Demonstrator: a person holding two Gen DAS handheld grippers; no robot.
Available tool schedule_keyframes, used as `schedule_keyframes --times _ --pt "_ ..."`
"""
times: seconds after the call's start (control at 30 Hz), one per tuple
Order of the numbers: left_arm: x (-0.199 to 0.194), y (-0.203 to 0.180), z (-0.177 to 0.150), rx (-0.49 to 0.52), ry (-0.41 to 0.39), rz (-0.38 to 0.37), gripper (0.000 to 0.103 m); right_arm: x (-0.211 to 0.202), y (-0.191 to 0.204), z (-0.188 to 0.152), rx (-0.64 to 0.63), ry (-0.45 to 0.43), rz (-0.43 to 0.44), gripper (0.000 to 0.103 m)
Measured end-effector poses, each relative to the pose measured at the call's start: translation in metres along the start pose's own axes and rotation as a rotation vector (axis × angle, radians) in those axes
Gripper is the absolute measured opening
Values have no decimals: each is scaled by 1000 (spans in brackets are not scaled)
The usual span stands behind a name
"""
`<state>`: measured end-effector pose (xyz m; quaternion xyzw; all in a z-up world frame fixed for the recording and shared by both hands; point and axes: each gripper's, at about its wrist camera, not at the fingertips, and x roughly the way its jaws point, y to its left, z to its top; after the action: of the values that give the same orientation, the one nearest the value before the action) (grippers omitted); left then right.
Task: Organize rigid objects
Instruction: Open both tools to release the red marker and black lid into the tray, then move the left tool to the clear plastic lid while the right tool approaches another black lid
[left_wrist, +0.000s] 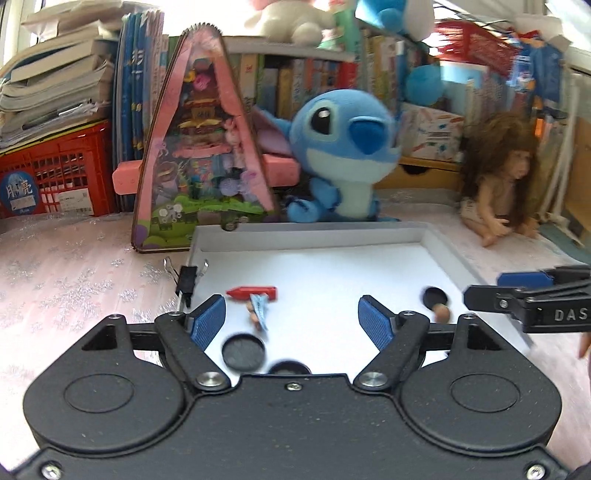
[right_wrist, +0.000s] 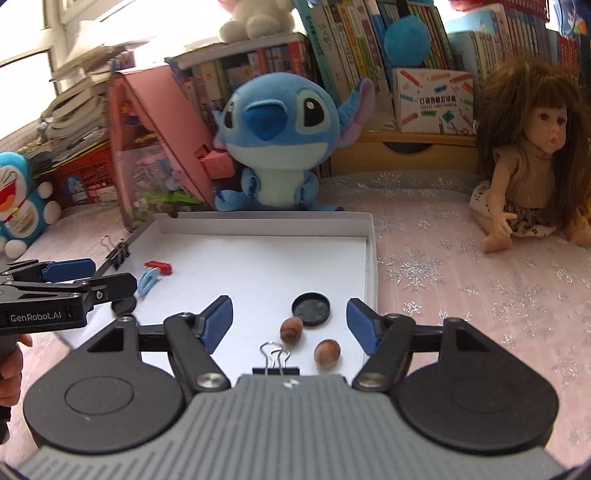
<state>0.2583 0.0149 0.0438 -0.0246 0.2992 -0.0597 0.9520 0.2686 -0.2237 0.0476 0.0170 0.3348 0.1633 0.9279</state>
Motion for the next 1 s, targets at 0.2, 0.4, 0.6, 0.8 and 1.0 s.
schedule_keyframes --times 0.2,0.4,0.6,0.8,1.0 --pt "-37 -14 -27 36 -12 -54 78 -34 15 -25 -90 -67 19 84" --pt "-66 -24 -59 47 -2 -95 78 -61 27 -57 -134 -83 59 85" --pt "-99 -26 -90 86 -4 -122 78 -86 35 -90 -157 -85 97 86" --pt "-129 -26 -123 116 15 -141 79 -103 42 -120 -164 -83 113 86" --pt "-154 -29 -148 136 2 -152 76 -124 51 -143 -226 -99 196 87"
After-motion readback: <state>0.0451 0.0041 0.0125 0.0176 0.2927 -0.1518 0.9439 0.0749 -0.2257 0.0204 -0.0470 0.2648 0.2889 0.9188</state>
